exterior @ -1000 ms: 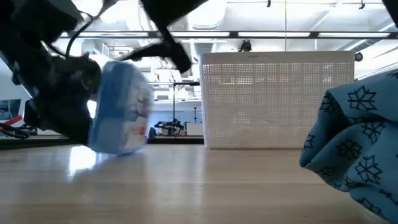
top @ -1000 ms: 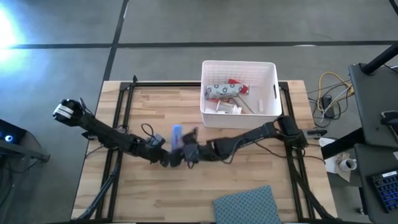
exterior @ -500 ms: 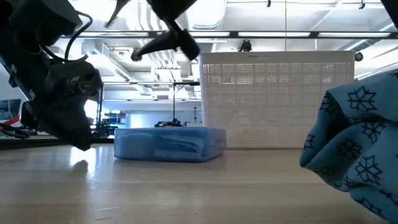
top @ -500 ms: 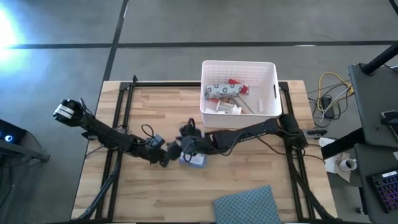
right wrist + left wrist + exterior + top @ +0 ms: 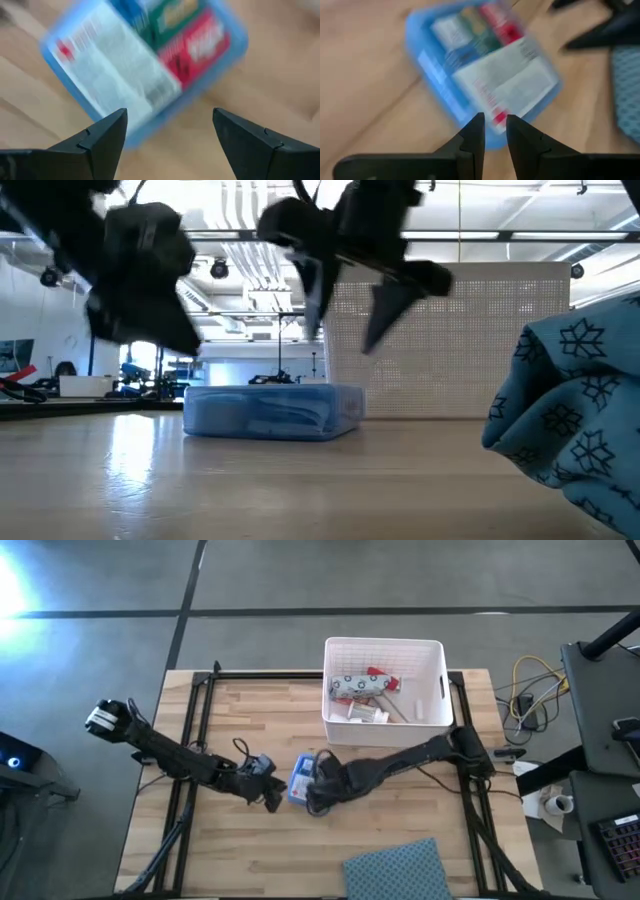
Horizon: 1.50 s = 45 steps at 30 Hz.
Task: Pick & place medical supplies in basket/bin
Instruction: Put the blue first aid kit box into the white bin
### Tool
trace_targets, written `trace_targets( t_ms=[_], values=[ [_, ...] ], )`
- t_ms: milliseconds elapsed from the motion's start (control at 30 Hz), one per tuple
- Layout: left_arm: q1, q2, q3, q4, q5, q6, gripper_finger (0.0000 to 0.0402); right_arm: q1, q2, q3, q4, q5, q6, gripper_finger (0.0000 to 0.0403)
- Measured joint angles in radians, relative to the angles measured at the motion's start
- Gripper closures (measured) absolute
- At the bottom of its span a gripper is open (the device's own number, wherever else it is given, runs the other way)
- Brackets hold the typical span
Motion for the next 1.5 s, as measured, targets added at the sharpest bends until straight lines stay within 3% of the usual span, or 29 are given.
trace_targets(
  t_ms=[233, 400, 567, 733, 900, 1000, 1333, 1500],
  values=[
    [0.026, 0.003, 0.057, -0.039, -0.042, 0.108, 0.0341, 0.093, -0.004, -0.099, 0.05, -0.042, 0.234, 0.0118],
    [0.047, 0.004, 0.013, -0.015, 0.034, 0.171, 0.0341, 0.129, -0.007, -0.18, 0.206, -0.03, 0.434, 0.0118],
    [0.067, 0.004, 0.009, -0.002, 0.091, 0.271, 0.0341, 0.165, -0.015, -0.227, 0.335, 0.12, 0.631, 0.0118],
    [0.095, 0.004, 0.009, 0.021, 0.095, 0.29, 0.0341, 0.198, -0.015, -0.232, 0.331, 0.234, 0.759, 0.0118],
    [0.127, 0.044, 0.009, 0.032, 0.176, 0.358, 0.0341, 0.217, -0.021, -0.232, 0.263, 0.338, 0.91, 0.0117],
    [0.135, 0.099, 0.013, 0.06, 0.197, 0.382, 0.0341, 0.219, -0.021, -0.249, 0.246, 0.346, 0.933, 0.0117],
    [0.137, 0.24, 0.03, 0.058, 0.233, 0.385, 0.0341, 0.173, -0.029, -0.42, 0.5, 0.355, 0.953, 0.0117],
    [0.135, 0.283, 0.032, 0.057, 0.289, 0.385, 0.0341, 0.16, -0.054, -0.487, 0.529, 0.369, 0.944, 0.0117]
  ],
)
